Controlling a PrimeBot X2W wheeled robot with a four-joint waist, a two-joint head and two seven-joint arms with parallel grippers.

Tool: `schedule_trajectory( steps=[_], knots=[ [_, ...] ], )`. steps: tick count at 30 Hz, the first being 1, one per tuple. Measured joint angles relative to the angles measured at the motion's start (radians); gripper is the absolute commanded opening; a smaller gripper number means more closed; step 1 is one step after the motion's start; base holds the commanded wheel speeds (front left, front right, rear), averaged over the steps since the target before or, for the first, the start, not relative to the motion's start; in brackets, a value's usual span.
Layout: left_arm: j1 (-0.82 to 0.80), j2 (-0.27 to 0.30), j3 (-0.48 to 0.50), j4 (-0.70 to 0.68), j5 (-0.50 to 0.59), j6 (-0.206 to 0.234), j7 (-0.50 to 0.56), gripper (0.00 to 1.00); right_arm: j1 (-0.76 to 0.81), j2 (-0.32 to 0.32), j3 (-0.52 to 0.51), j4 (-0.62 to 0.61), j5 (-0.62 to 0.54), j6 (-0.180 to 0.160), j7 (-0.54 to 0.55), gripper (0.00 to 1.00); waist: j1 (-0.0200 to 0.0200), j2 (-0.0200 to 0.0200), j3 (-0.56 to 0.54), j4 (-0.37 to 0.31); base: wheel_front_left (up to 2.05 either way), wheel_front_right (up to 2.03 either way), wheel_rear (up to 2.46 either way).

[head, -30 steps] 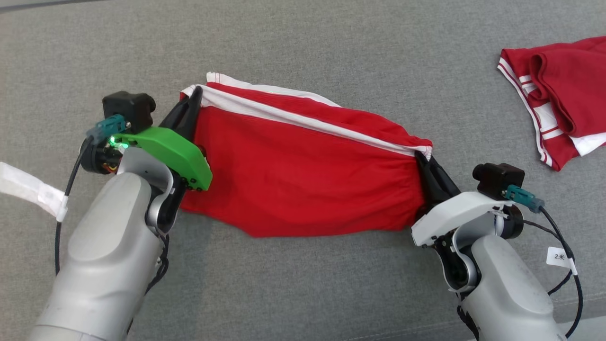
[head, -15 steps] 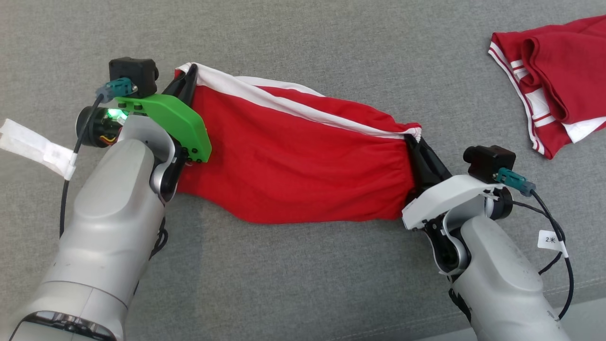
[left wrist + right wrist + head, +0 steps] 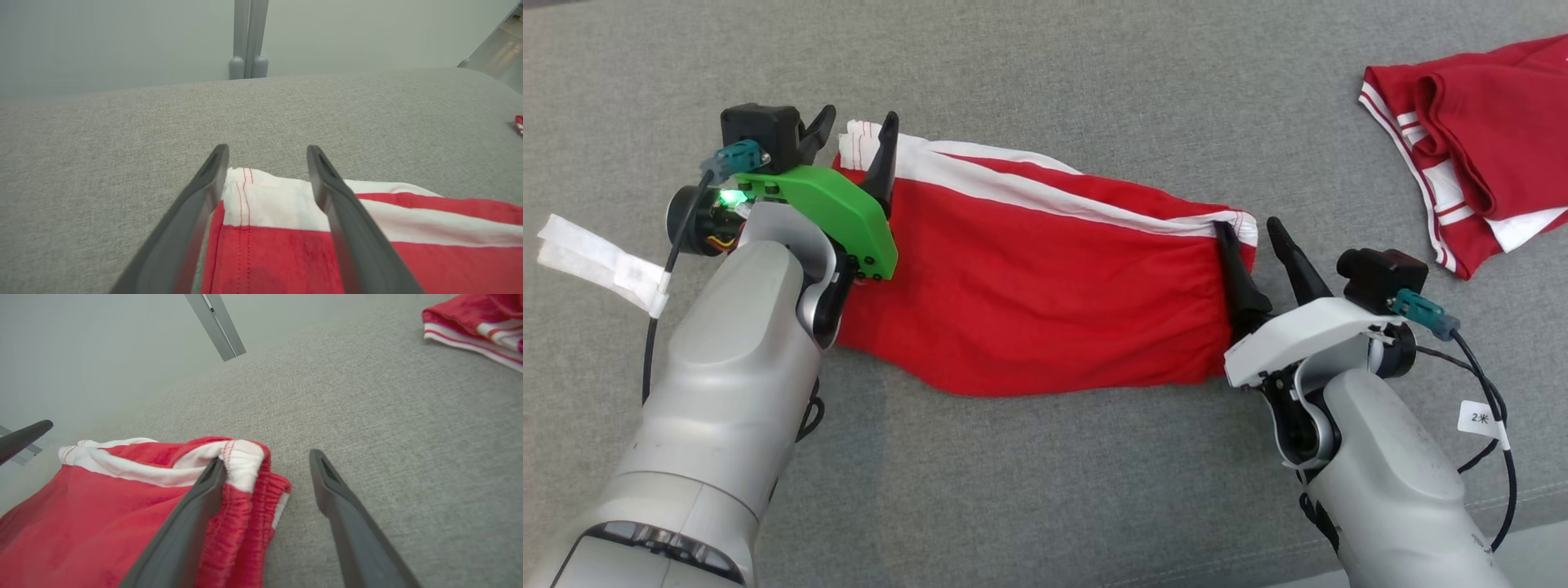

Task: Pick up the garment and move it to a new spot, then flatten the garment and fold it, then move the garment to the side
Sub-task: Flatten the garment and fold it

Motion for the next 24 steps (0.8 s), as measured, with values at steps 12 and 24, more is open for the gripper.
schedule_trajectory(
  steps=[12, 24],
  knots=[
    [0.115, 0.011, -0.051, 0.001, -0.067, -0.005, 0.081, 1.0, 0.146, 0.0, -0.109, -0.151, -0.101, 0.0, -0.003, 1.0, 0.0, 0.0, -0.095, 0.03, 0.0, 0.0, 0.0],
    [0.193, 0.042, -0.073, -0.031, -0.126, -0.006, 0.127, 1.0, 0.225, 0.0, -0.158, -0.253, -0.135, 0.0, 0.07, 1.0, 0.0, 0.0, -0.157, 0.033, 0.0, 0.0, 0.0]
  ],
)
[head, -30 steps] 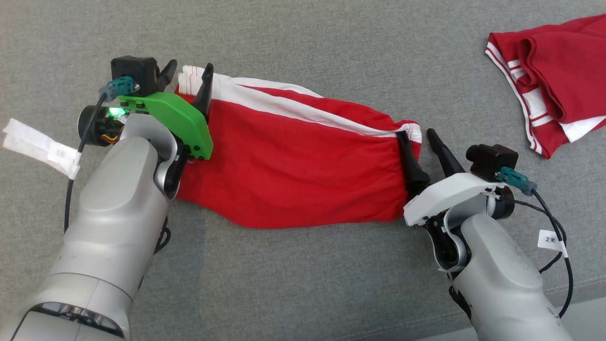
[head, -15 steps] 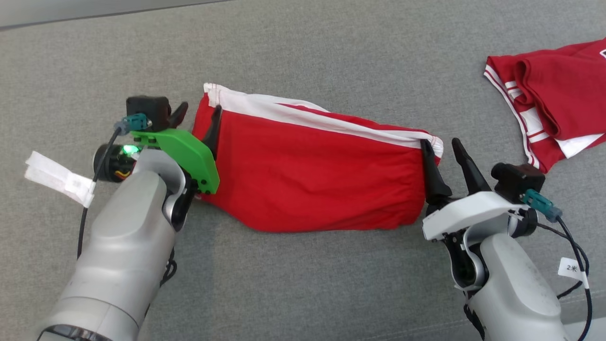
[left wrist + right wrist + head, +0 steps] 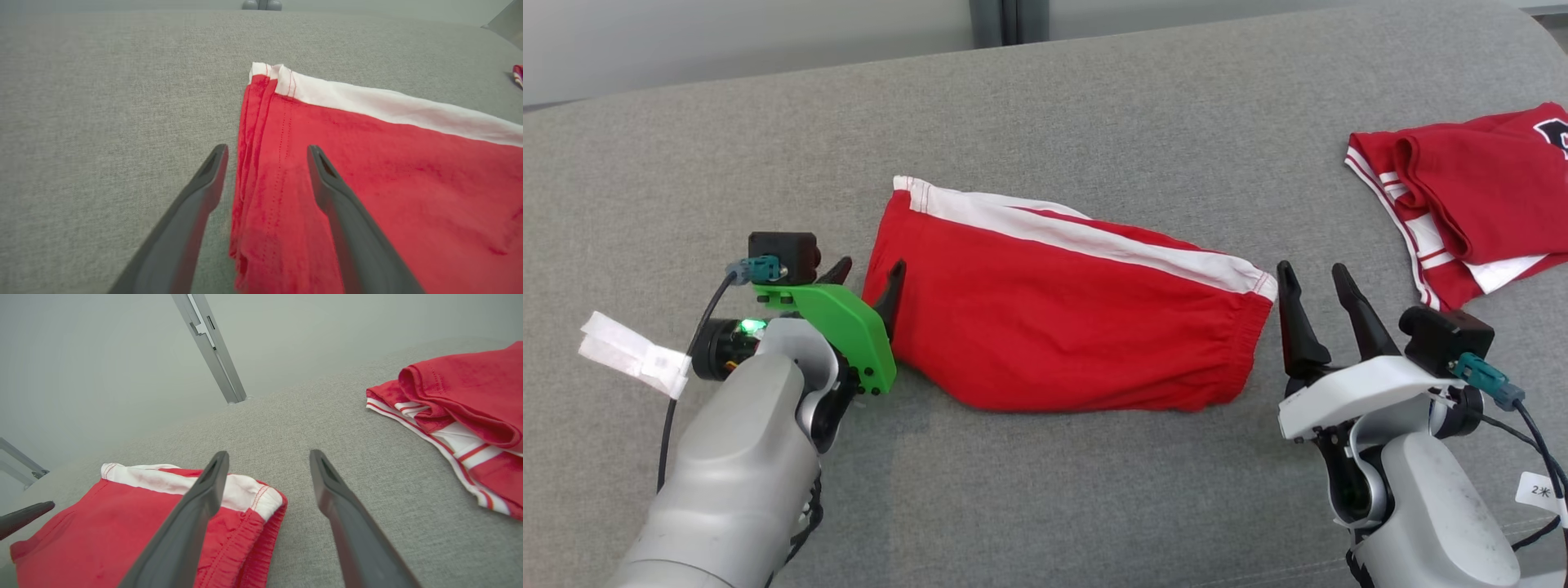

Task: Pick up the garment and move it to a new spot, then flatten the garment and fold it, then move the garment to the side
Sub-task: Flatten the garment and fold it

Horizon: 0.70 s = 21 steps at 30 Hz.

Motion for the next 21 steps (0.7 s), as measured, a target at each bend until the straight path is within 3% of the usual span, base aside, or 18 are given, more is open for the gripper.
schedule_trajectory(
  steps=[15, 16, 17, 21],
  knots=[
    [0.015, 0.007, 0.004, 0.052, -0.059, 0.0, 0.138, 0.98, 0.038, 0.0, -0.011, -0.094, -0.02, 0.0, 0.036, 1.0, 0.0, -0.0001, 0.013, -0.035, 0.0, 0.0, 0.0],
    [0.015, 0.008, 0.003, 0.052, -0.059, 0.0, 0.138, 0.7, 0.039, 0.0, -0.01, -0.098, -0.019, 0.0, 0.037, 1.0, 0.0, 0.0, 0.014, -0.037, 0.0, 0.0, 0.0],
    [0.015, 0.008, 0.002, 0.05, -0.06, 0.0, 0.137, 0.0, 0.041, 0.0, -0.011, -0.101, -0.019, 0.0, 0.037, 1.0, 0.0, 0.0, 0.015, -0.039, 0.0, 0.0, 0.0],
    [0.018, 0.002, -0.004, 0.032, -0.066, 0.001, 0.123, 0.0, 0.052, 0.0, -0.02, -0.103, -0.018, 0.0, 0.037, 1.0, 0.0, 0.0, 0.01, -0.037, 0.0, 0.0, 0.0]
  ],
)
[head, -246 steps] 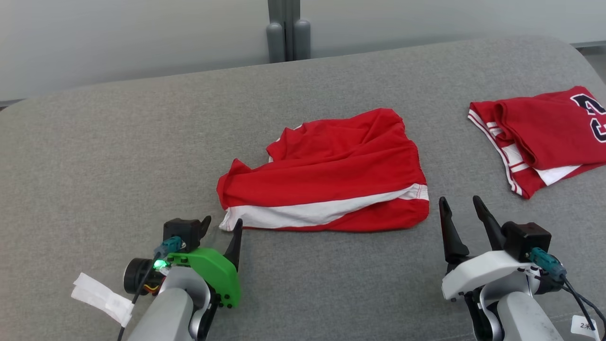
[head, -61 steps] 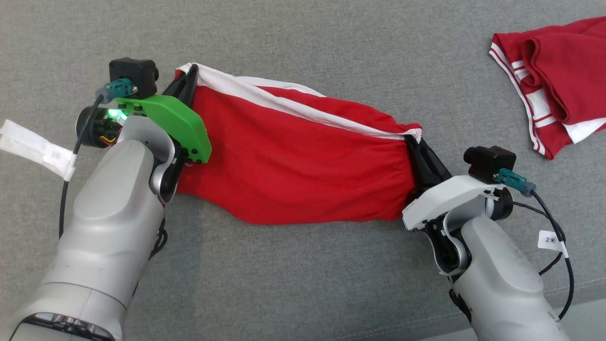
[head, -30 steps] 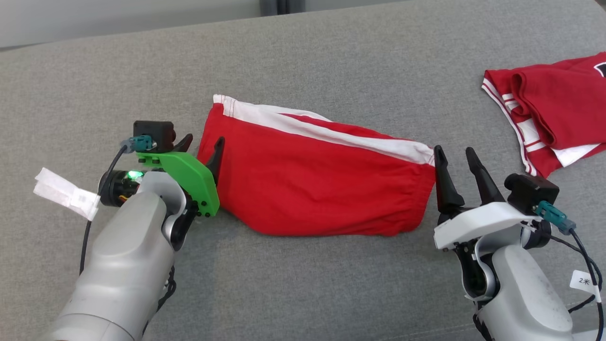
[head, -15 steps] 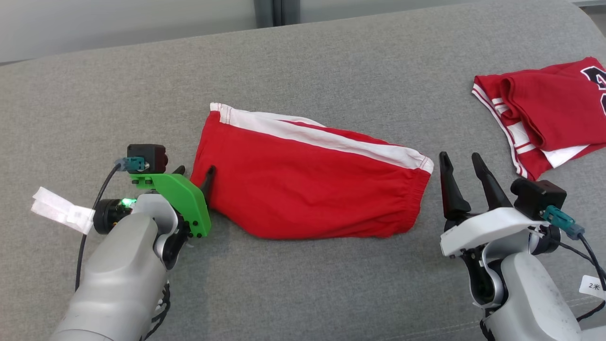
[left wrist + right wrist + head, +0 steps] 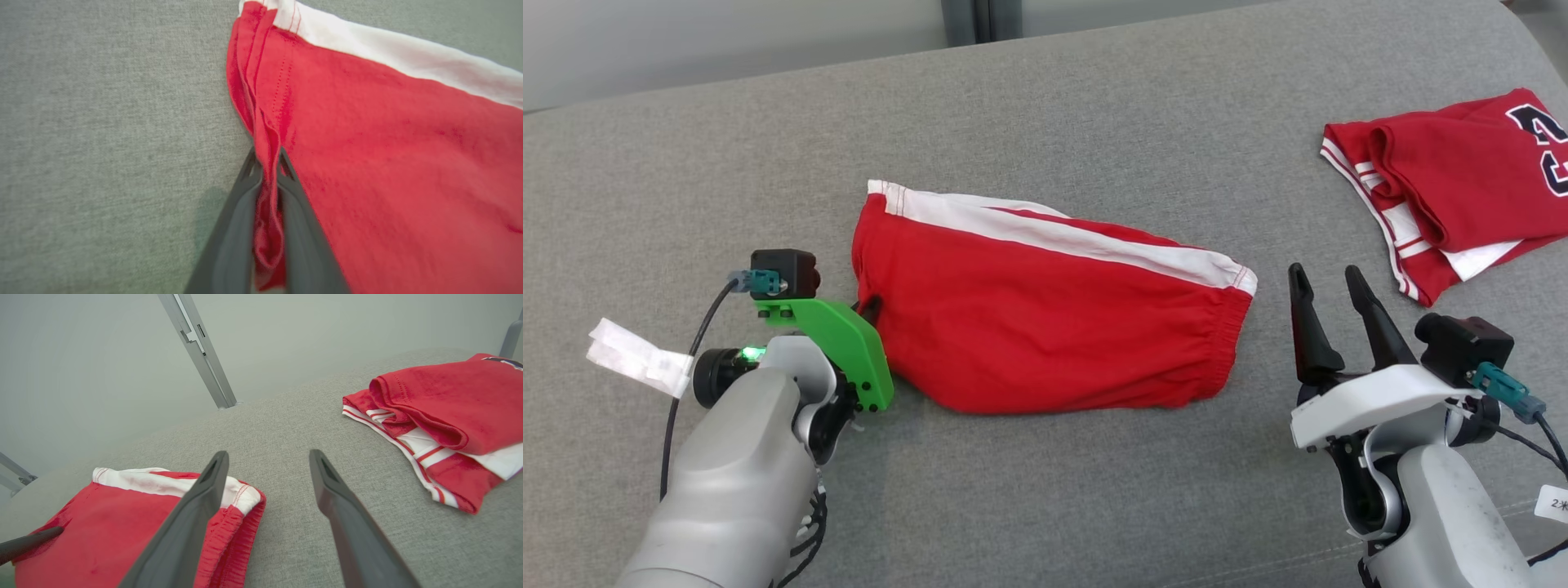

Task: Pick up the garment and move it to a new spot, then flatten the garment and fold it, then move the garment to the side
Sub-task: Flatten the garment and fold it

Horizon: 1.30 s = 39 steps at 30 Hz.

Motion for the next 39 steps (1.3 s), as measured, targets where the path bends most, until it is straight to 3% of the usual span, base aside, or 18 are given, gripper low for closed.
schedule_trajectory(
  steps=[14, 24, 33, 35, 39],
  knots=[
    [0.14, 0.001, 0.038, -0.112, -0.069, 0.004, -0.097, 0.0, 0.063, 0.0, -0.076, -0.008, -0.02, 0.0, 0.023, 1.0, 0.0, 0.0, -0.086, 0.059, 0.0, 0.0, 0.0],
    [0.35, 0.012, 0.075, -0.278, -0.136, 0.072, -0.113, 0.0, 0.119, 0.0, -0.112, -0.038, -0.043, 0.0, 0.066, 1.0, 0.0, 0.0, -0.139, 0.118, 0.0, 0.0, 0.0],
    [0.43, 0.011, 0.084, -0.407, -0.155, 0.138, -0.125, 0.0, 0.125, 0.0, -0.107, -0.059, -0.05, 0.0, 0.095, 1.0, 0.0, 0.0, -0.133, 0.116, 0.0, 0.0, 0.0],
    [0.436, 0.016, 0.084, -0.425, -0.15, 0.152, -0.135, 1.0, 0.128, 0.0, -0.107, -0.062, -0.05, 0.0, 0.097, 1.0, 0.0, 0.0, -0.135, 0.115, 0.0, 0.0, 0.0],
    [0.436, 0.036, 0.083, -0.465, -0.11, 0.18, -0.18, 1.0, 0.13, 0.0, -0.11, -0.067, -0.051, 0.0, 0.102, 1.0, 0.0, 0.0, -0.139, 0.116, 0.0, 0.0, 0.0]
  ],
)
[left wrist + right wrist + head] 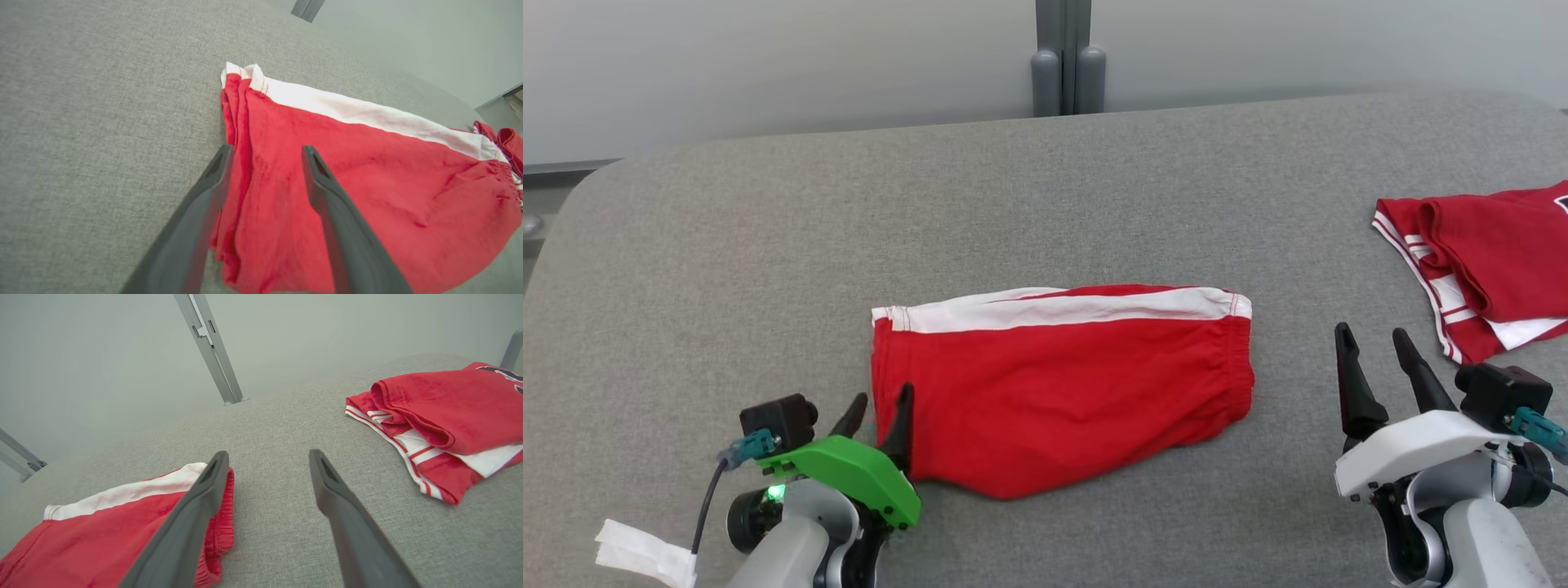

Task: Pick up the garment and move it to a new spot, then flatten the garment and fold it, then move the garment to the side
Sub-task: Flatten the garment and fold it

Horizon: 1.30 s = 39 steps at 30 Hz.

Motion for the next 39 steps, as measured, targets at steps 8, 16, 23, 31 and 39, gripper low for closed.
schedule_trajectory(
  steps=[8, 16, 23, 31, 39],
  knots=[
    [-0.002, 0.042, -0.023, -0.114, 0.128, 0.063, -0.109, 1.0, 0.001, 0.0, 0.001, 0.004, -0.033, 0.0, 0.045, 1.0, 0.0, 0.0, -0.011, 0.016, 0.0, 0.0, 0.0],
    [0.058, 0.04, 0.001, -0.239, 0.17, 0.125, -0.138, 1.0, -0.042, 0.0, 0.029, 0.056, -0.111, 0.0, 0.167, 1.0, 0.0, 0.0, -0.01, 0.069, 0.0, 0.0, 0.0],
    [0.11, 0.038, 0.011, -0.32, 0.18, 0.153, -0.14, 1.0, -0.105, -0.007, 0.022, 0.185, -0.101, 0.0, 0.287, 1.0, 0.0, 0.0, 0.003, 0.134, 0.0, 0.0, 0.0],
    [0.134, 0.047, 0.009, -0.352, 0.18, 0.166, -0.138, 1.0, -0.164, -0.048, -0.001, 0.355, -0.083, 0.0, 0.353, 1.0, 0.0, 0.0, 0.019, 0.22, 0.0, 0.0, 0.0],
    [0.148, 0.059, 0.006, -0.367, 0.181, 0.178, -0.135, 1.0, -0.213, -0.08, 0.063, 0.424, -0.024, -0.001, 0.404, 0.24, 0.0, 0.0, 0.006, 0.265, 0.0, 0.0, 0.0]
  ],
)
